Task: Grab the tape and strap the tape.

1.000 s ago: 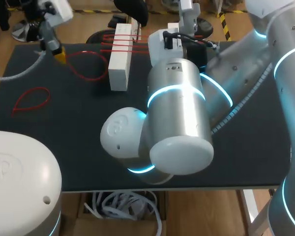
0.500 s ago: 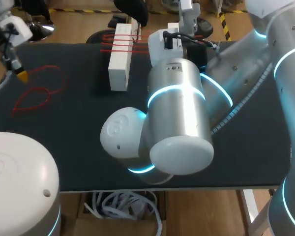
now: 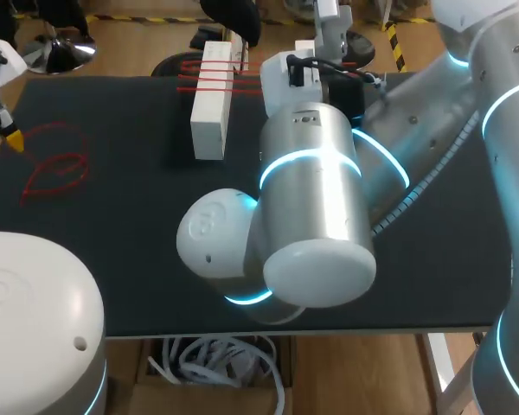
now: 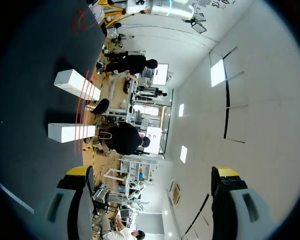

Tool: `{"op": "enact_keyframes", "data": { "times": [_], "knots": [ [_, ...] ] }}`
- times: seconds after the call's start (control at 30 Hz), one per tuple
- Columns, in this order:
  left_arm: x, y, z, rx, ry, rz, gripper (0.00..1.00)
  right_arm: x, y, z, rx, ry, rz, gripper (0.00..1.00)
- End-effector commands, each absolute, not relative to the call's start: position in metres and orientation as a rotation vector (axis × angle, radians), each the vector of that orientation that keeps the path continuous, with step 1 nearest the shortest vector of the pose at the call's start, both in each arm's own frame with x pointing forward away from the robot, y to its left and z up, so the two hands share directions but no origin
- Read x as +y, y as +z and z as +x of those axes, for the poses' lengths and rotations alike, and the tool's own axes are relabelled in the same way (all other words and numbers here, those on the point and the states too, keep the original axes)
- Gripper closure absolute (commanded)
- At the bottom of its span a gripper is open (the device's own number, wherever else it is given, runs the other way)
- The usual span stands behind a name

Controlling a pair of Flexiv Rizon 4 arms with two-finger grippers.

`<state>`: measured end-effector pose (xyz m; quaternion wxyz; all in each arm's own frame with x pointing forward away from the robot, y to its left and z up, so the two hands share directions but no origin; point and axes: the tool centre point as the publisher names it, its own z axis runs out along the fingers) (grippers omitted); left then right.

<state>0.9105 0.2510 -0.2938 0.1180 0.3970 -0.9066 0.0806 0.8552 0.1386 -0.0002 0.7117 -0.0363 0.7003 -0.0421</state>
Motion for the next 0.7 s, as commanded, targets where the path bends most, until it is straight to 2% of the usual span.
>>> {"op": "enact_keyframes", "data": {
  "times": [0.03, 0.7],
  "knots": [
    [0.2522, -0.2935, 0.9199, -2.622, 0.202, 1.132, 0.00, 0.1393, -0.0050, 0.8493, 1.553, -0.094, -0.070, 0.00],
    [0.2522, -0.2935, 0.9199, -2.622, 0.202, 1.132, 0.00, 0.1393, -0.0050, 0.8493, 1.553, -0.094, -0.070, 0.00]
  ]
}}
